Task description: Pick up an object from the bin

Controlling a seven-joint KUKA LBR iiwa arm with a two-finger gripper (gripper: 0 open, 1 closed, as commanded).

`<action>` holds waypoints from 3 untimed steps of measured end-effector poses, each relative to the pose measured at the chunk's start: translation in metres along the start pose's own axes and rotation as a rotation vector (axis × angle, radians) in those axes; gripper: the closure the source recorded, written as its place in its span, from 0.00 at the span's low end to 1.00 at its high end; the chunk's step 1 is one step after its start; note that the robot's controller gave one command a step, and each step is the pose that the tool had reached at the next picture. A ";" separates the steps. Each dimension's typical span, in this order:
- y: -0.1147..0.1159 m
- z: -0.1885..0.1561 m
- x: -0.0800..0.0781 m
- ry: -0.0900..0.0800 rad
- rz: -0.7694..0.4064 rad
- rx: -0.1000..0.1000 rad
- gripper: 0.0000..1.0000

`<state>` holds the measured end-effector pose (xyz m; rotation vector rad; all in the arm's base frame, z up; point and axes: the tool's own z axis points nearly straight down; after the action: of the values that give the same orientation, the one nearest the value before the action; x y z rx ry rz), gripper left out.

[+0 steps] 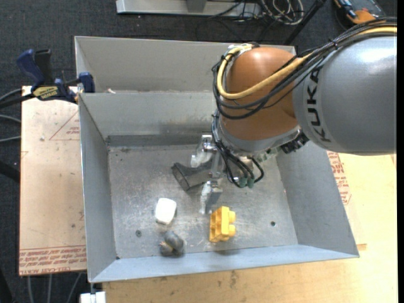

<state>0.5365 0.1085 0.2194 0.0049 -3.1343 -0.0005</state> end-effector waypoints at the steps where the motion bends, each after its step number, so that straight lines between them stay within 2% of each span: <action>1: -0.001 -0.004 -0.002 -0.008 0.003 -0.001 0.00; 2: -0.034 0.063 -0.028 -0.014 -0.069 -0.001 0.00; 3: -0.052 0.138 -0.056 -0.025 -0.049 -0.003 0.00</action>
Offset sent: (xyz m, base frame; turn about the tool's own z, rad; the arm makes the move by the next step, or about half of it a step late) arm 0.0542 -0.0750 -0.1494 -0.1527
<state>0.5917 0.0564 0.0812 0.0822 -3.1582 -0.0062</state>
